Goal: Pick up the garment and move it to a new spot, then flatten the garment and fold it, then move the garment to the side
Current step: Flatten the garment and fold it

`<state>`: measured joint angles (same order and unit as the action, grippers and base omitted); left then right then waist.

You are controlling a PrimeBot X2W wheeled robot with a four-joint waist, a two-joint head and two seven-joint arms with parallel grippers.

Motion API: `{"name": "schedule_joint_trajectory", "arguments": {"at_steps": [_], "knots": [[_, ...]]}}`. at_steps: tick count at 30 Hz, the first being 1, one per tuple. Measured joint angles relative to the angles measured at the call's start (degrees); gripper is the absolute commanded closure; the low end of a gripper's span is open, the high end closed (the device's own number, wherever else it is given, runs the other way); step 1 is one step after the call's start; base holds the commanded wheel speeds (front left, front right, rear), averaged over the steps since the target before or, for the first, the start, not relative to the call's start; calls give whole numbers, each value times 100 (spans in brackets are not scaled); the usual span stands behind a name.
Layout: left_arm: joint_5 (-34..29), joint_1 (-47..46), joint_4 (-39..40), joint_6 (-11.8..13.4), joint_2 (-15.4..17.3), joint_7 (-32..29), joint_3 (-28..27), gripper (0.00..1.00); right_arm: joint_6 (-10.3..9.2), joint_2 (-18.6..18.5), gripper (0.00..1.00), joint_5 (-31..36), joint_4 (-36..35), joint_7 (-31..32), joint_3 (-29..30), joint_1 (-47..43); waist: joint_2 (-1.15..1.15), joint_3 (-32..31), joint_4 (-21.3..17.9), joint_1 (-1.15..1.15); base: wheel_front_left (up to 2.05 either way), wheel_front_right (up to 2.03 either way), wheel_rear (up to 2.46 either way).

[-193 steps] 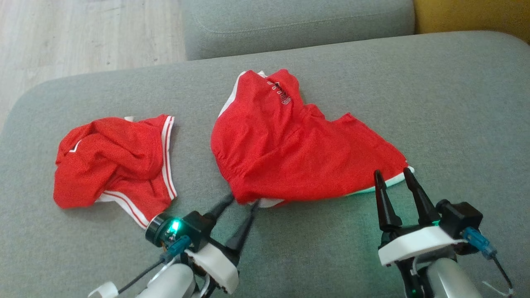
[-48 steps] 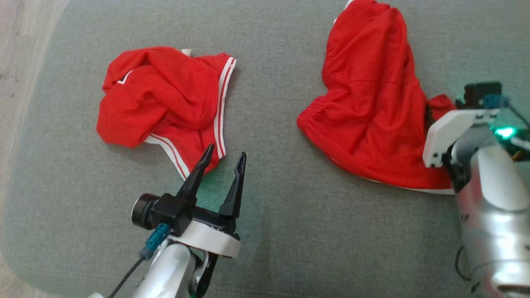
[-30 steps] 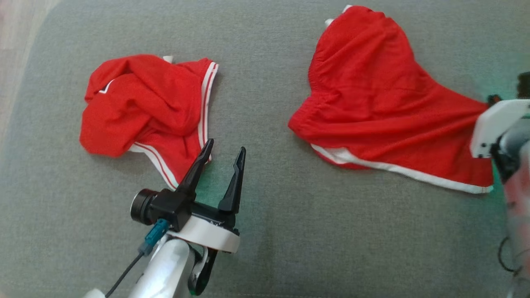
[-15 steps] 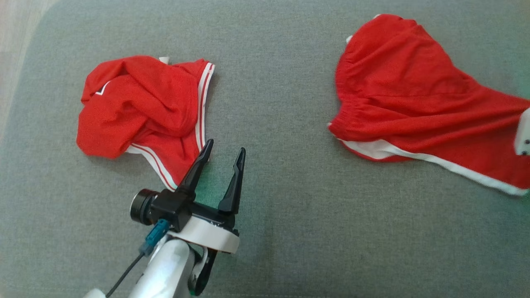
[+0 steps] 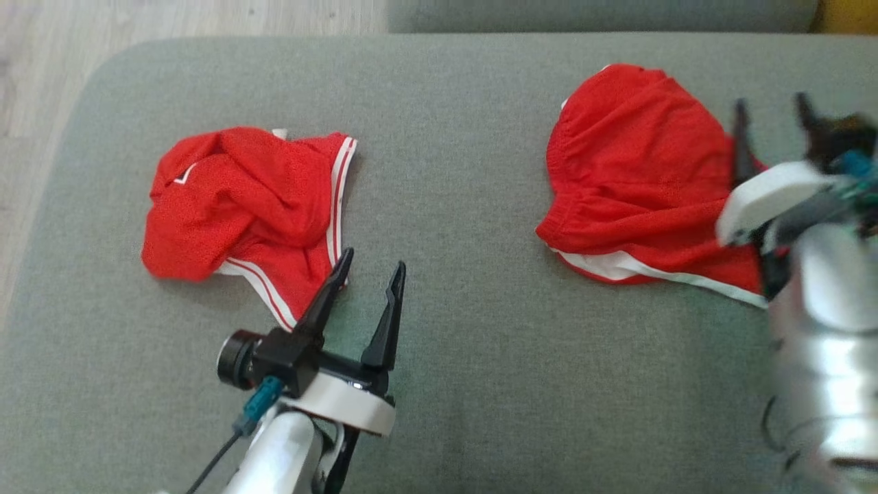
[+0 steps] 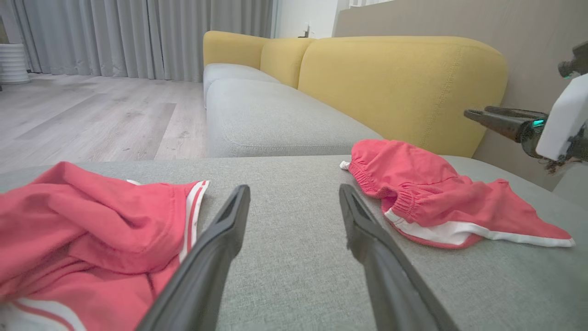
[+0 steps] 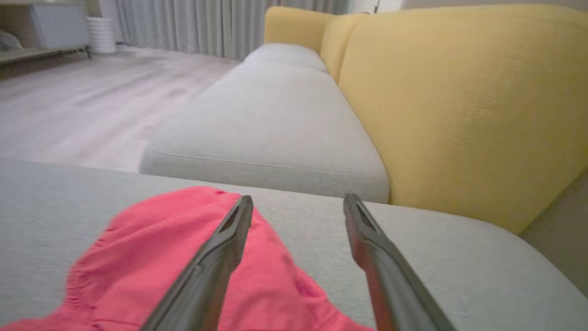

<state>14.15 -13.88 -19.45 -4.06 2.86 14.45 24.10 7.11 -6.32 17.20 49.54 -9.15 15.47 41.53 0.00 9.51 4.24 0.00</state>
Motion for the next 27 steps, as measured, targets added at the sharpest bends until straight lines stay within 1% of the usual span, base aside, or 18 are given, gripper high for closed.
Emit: {"name": "schedule_joint_trajectory", "arguments": {"at_steps": [2,4,7,8,10,12,15,16,17,18,19,21,25,26,27], "knots": [[1,88,-1,2,1,0,2,0,0,178,0,-199,-223,-224,-254,-291,0,-98,-3,0,0,0,0],[2,168,-2,4,1,0,9,0,0,255,0,-498,-444,-318,-617,-670,0,-182,3,1,0,0,0],[8,235,4,29,1,0,26,0,0,256,0,-1038,-790,-382,-1524,-1271,0,-242,48,1,0,0,0],[8,243,10,36,0,0,45,0,0,260,0,-1514,-1033,-387,-2216,-1603,0,-253,98,0,0,0,0],[9,244,21,52,2,0,44,0,0,309,0,-1660,-1256,-213,-2763,-1814,0,-245,143,1,0,0,0],[10,244,26,53,2,0,56,0,0,325,0,-1613,-1400,-38,-3047,-1918,0,-219,186,0,0,0,0],[68,244,63,53,2,0,105,0,0,313,0,-1356,-1518,157,-3285,-1941,0,-156,253,0,0,0,0],[68,244,63,53,2,0,105,0,0,313,0,-1356,-1518,157,-3285,-1941,0,-156,253,0,0,0,0],[67,243,87,53,2,0,163,0,0,313,0,-1053,-1528,286,-3318,-1940,0,-108,299,0,0,0,0],[67,242,88,53,1,0,178,0,0,301,0,-895,-1514,344,-3295,-1939,0,-86,324,0,0,0,0],[67,242,88,53,1,0,178,0,0,301,0,-895,-1514,344,-3295,-1939,0,-86,324,0,0,0,0],[98,237,88,53,2,0,192,0,0,274,0,-541,-1441,457,-3043,-1937,0,-30,408,0,0,0,0],[126,222,88,58,2,0,194,0,0,274,0,-214,-1362,489,-2597,-1936,0,30,485,0,0,0,0],[126,216,88,58,2,0,194,0,0,274,26,-191,-1354,489,-2510,-1936,0,44,491,0,0,0,0],[126,209,88,58,2,0,194,0,0,278,87,-193,-1337,489,-2426,-1936,0,54,494,-1,0,0,0]]}}
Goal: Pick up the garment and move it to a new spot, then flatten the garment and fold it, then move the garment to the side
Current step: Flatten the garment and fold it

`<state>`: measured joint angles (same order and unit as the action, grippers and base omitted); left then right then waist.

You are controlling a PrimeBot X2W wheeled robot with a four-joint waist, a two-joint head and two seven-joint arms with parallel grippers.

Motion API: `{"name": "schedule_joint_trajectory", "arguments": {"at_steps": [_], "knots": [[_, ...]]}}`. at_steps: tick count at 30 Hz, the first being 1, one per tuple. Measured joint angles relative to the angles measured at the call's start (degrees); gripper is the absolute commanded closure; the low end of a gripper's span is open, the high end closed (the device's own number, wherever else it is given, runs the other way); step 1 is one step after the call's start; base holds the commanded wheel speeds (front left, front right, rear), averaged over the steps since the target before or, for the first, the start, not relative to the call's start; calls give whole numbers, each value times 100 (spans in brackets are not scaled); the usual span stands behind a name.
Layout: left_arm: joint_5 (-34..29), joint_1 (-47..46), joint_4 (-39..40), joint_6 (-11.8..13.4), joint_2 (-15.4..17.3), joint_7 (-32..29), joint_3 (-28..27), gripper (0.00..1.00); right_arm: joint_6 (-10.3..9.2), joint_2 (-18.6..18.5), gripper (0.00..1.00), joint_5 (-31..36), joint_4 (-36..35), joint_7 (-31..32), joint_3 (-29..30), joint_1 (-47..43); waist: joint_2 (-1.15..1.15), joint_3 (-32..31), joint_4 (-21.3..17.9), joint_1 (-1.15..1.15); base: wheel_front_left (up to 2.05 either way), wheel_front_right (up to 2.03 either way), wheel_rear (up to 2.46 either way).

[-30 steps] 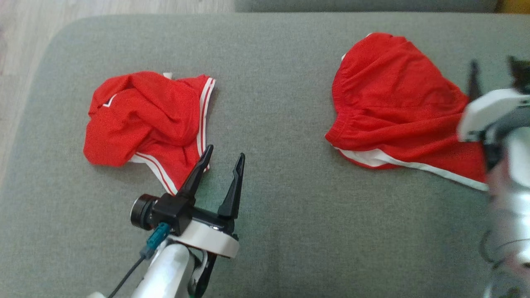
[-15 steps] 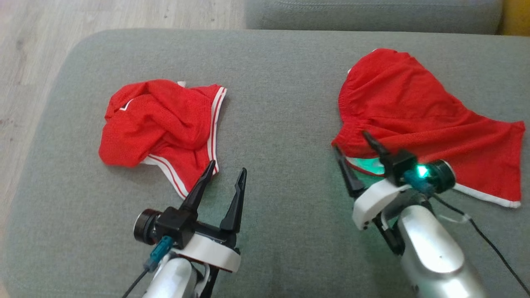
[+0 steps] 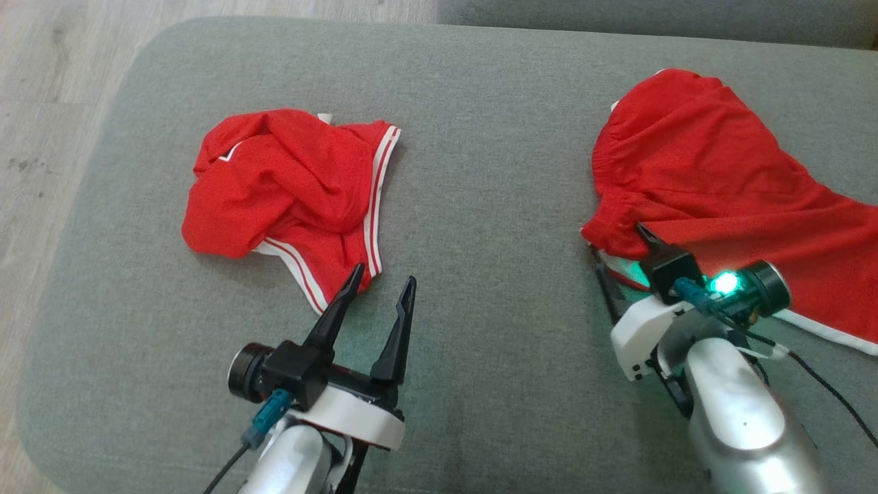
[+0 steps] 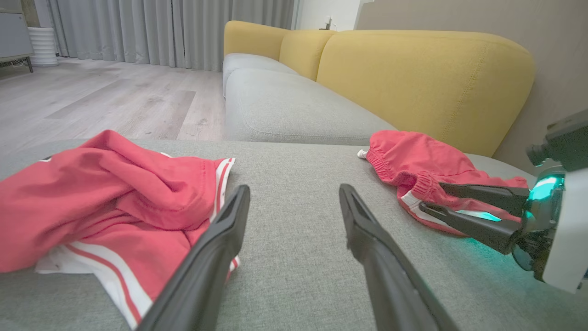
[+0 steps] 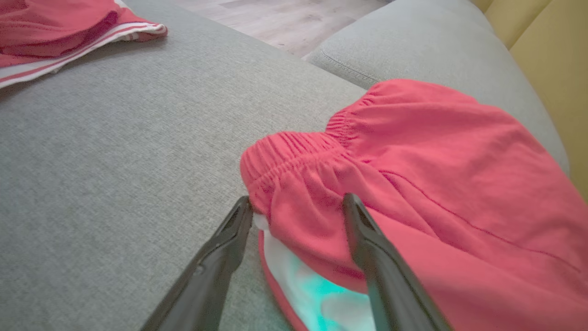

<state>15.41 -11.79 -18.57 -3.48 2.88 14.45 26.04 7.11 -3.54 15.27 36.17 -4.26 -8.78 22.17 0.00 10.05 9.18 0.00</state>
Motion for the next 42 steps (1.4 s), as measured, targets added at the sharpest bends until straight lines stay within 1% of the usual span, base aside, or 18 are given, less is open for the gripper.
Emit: {"name": "schedule_joint_trajectory", "arguments": {"at_steps": [1,5,6,10,15,18,22,26,31,37,40,42], "knots": [[8,-7,-1,1,0,0,-1,0,0,0,100,-12,24,-1,60,0,0,5,-2,0,0,0,0],[22,-16,-1,1,0,0,-1,0,0,2,100,-157,156,-35,223,4,0,18,-34,0,0,0,0],[22,-19,-1,1,0,0,-1,0,0,2,100,-278,175,-59,240,10,0,19,-42,0,0,0,0],[22,-66,-3,1,0,0,-4,0,0,9,100,-907,192,-85,388,126,0,17,-88,0,0,0,0],[22,-86,-11,0,-1,0,-4,0,0,10,100,-1938,394,26,582,205,0,-1,-130,0,0,0,0],[22,-86,-21,-1,0,0,-4,0,0,8,100,-2588,557,135,535,205,0,-21,-139,0,0,0,0],[23,-86,-64,-4,-1,0,-5,0,0,13,100,-3160,563,144,91,208,0,-49,-146,0,0,0,0],[23,-85,-84,-4,-1,0,-8,0,0,11,100,-3606,396,143,-449,206,0,-103,-164,0,0,0,0],[21,-73,-109,-3,-1,0,-14,0,-1,9,100,-4083,-35,204,-1157,170,0,-216,-222,0,0,0,0],[16,-47,-115,0,0,0,-22,0,-1,7,100,-4701,-727,512,-2006,-120,0,-386,-274,1,0,0,0],[15,-5,-111,0,0,0,-29,0,-1,14,100,-4710,-861,633,-2078,-318,0,-424,-296,1,0,0,0],[14,40,-107,0,-1,0,-29,0,-1,14,100,-4642,-858,639,-1929,-340,0,-412,-296,1,0,0,0]]}}
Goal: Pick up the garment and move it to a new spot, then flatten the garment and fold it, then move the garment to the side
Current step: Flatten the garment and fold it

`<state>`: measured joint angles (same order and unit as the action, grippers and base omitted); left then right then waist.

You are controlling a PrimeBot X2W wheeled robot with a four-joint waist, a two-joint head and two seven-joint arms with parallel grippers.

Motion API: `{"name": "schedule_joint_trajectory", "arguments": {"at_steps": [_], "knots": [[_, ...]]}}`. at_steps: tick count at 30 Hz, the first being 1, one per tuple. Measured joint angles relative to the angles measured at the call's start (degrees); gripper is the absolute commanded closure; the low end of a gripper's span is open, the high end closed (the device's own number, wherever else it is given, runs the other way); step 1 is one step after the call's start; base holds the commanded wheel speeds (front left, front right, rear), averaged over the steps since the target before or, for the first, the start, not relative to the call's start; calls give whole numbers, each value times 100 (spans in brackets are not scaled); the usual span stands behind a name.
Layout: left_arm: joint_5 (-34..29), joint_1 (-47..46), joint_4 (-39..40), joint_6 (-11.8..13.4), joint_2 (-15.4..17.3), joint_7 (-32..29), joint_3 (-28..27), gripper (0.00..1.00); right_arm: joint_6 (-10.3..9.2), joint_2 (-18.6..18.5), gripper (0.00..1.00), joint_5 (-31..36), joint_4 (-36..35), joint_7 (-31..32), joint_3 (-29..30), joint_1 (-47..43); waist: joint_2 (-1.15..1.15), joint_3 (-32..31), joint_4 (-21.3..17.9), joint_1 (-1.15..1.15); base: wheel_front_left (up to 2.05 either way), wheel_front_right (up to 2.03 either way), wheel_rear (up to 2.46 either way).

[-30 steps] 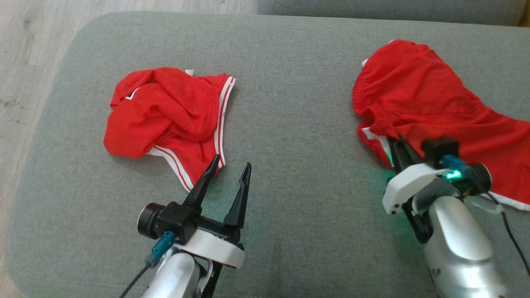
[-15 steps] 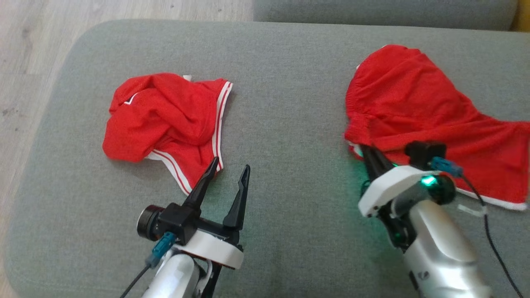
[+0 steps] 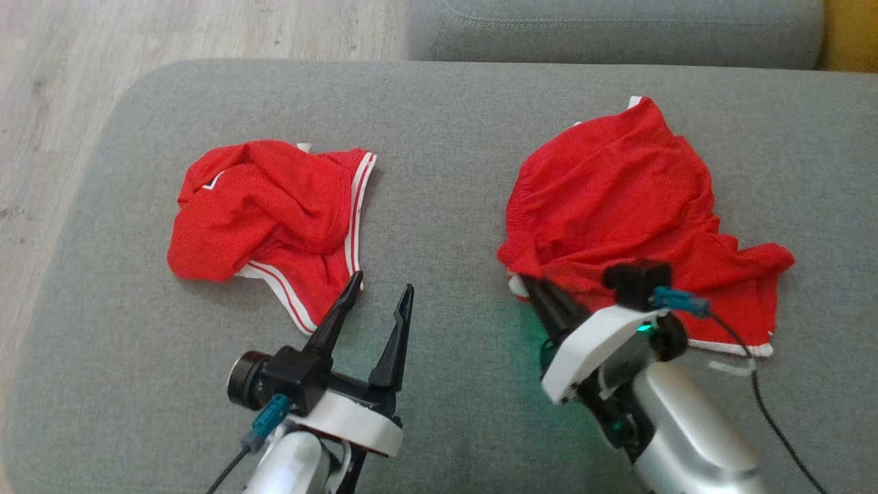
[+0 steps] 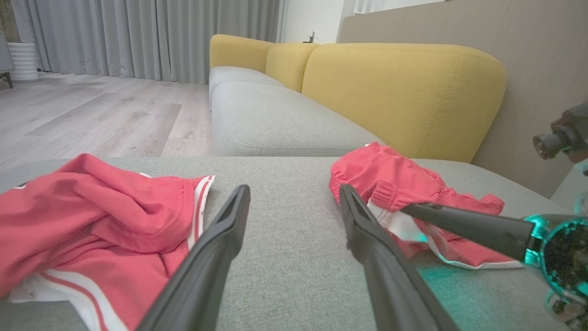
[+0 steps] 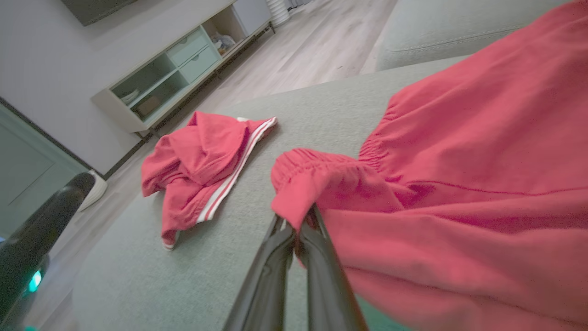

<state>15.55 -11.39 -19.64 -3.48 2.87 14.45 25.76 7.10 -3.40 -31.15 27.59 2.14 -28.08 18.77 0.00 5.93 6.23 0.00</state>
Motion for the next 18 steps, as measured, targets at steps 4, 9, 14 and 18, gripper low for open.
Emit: {"name": "schedule_joint_trajectory", "arguments": {"at_steps": [4,9,14,18], "knots": [[0,12,13,0,1,0,1,0,0,-4,100,190,112,64,411,43,0,66,36,0,0,0,0],[1,11,20,0,1,0,5,0,0,-3,100,410,337,125,614,62,0,132,71,0,0,0,0],[2,7,35,0,1,0,13,0,0,-3,100,645,732,120,832,110,0,194,93,0,0,0,0],[2,4,34,0,1,0,18,0,0,-3,0,866,958,-22,837,289,0,229,90,0,0,0,0]]}}
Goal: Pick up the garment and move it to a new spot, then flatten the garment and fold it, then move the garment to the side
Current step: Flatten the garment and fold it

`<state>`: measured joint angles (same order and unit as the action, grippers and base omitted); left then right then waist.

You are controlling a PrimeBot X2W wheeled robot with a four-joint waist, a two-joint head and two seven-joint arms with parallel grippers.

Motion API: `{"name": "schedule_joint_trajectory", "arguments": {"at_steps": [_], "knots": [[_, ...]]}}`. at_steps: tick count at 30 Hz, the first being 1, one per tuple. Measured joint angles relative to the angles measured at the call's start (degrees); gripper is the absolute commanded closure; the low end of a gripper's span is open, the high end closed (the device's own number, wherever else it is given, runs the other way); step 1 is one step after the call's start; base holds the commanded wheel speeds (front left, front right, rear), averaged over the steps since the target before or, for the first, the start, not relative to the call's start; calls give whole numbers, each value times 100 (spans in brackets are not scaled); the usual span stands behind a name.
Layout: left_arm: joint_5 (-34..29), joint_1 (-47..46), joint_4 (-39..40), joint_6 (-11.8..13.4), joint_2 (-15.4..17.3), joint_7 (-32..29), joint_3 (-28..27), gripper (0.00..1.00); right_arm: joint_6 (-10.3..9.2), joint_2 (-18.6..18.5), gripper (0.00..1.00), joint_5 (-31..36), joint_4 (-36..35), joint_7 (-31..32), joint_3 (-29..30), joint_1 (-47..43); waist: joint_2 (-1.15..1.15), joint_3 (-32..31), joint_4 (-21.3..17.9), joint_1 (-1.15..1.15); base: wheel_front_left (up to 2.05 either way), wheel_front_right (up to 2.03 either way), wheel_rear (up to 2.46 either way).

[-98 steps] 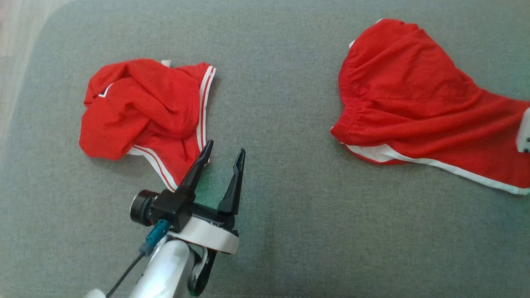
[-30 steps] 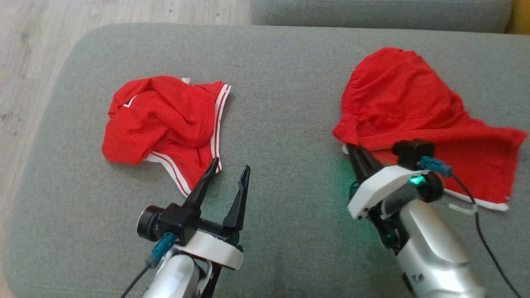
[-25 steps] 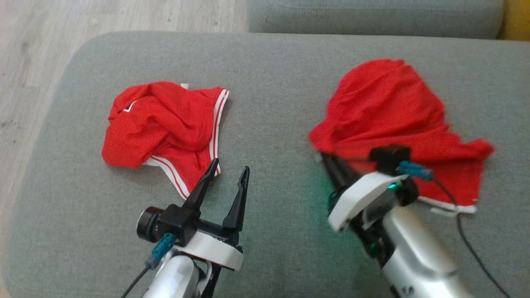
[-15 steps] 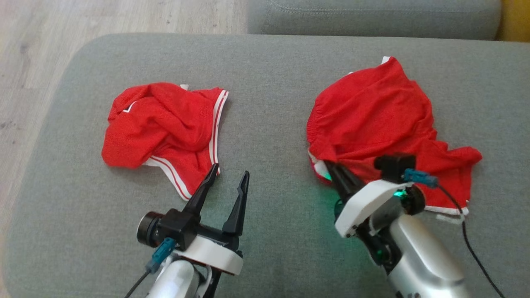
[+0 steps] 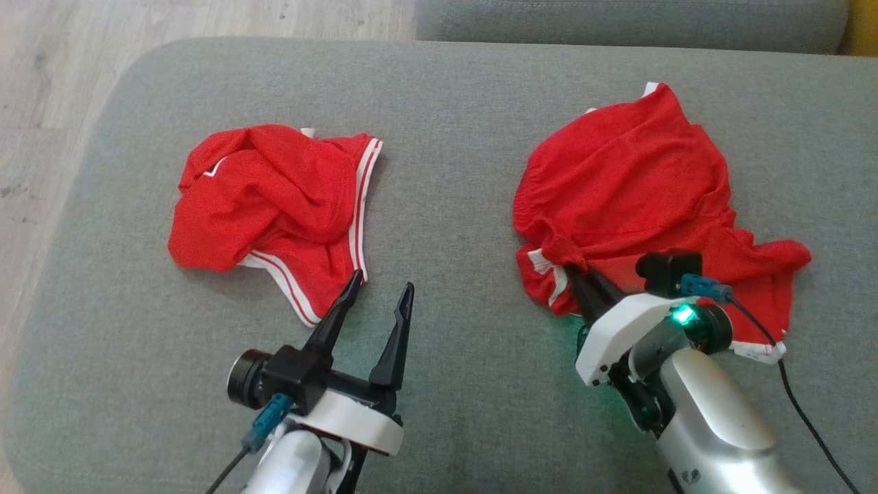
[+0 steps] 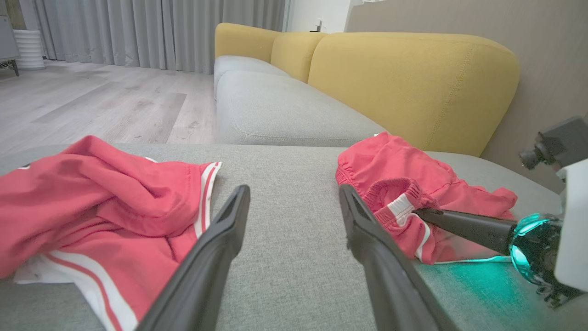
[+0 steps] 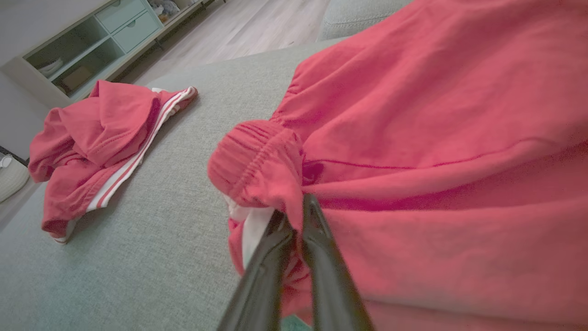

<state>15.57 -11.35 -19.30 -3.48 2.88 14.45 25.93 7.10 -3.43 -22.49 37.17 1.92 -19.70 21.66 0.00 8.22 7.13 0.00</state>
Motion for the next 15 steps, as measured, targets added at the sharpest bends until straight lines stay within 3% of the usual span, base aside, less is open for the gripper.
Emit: {"name": "schedule_joint_trajectory", "arguments": {"at_steps": [8,15], "knots": [[-1,-1,-1,1,1,0,-38,0,0,-1,0,203,33,-508,77,109,0,-6,-199,0,0,0,0],[-53,2,2,1,12,0,-194,0,0,4,0,572,-547,-973,791,-325,0,-120,-508,0,0,0,0]]}}
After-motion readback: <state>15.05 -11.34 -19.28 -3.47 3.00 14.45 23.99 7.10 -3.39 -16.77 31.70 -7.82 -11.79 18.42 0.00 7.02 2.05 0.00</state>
